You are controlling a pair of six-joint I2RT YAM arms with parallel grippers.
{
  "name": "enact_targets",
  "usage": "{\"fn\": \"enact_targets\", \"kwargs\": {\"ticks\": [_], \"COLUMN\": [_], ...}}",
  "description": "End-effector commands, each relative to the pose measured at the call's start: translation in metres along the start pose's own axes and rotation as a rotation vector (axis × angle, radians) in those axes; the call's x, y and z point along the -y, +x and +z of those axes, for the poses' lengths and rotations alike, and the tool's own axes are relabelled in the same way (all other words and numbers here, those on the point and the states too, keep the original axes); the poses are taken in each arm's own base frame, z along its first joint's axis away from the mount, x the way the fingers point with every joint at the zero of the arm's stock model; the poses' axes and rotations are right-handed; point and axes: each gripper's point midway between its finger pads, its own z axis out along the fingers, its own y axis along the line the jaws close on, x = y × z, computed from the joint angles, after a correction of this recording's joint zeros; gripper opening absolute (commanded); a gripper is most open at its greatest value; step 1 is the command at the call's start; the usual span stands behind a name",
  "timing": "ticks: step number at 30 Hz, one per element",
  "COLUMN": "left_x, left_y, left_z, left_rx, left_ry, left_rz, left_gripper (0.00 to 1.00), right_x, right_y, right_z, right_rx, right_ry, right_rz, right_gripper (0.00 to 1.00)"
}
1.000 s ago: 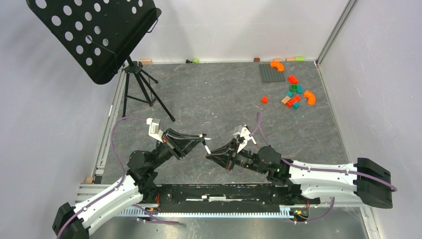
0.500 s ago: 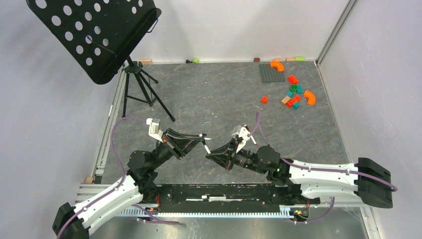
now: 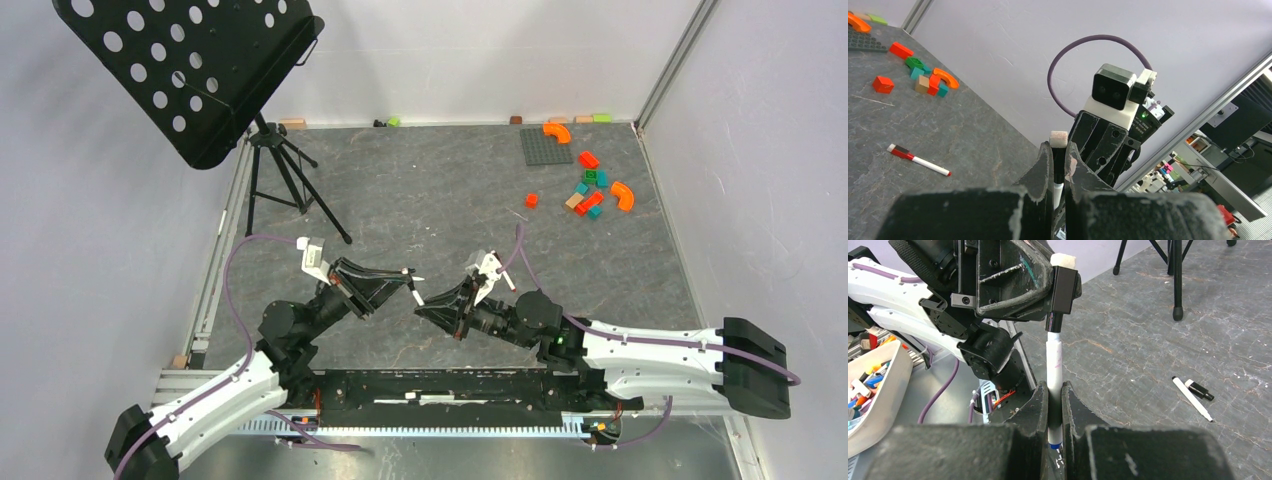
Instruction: Insert the pens into the pen caps
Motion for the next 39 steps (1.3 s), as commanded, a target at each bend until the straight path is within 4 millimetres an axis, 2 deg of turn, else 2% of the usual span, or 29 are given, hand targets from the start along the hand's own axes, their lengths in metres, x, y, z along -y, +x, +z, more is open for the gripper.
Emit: {"fn": "enact_targets", "kwargs": {"ticks": [1, 9, 25, 32, 39], "left_x": [0.002, -0.002, -0.006, -0.022, -0.053], "left_y": [0.002, 0.004, 0.008, 0.013, 0.011], "left_z": [0.001, 0.0, -0.003, 0.001, 0.003], "left_rx": [-0.006, -0.006, -0.023, -0.06, -0.05], "left_ry": [0.019, 0.005, -0.016, -0.12, -0.328], "left_rz": [0.003, -0.01, -0.017, -0.052, -0.088], "left_gripper": [0.02, 0.02, 0.02, 0.02, 0.02], "right_x": [-0.009, -0.001, 0.019, 0.035, 0.061], "right_y": [-0.04, -0.039, -0.058, -0.063, -0.055], "right_z": [0.008, 0.01, 0.012, 0.019, 0.031], "right_rx": [0.107, 0.111, 0.125, 0.078, -0.01], "right_ry": [-0.008, 0.036, 0.174, 0.284, 0.46], "right_rz": [-0.014, -0.013, -0.062, -0.125, -0.152], "right_gripper": [0.0, 0.0, 0.0, 0.0, 0.0]}}
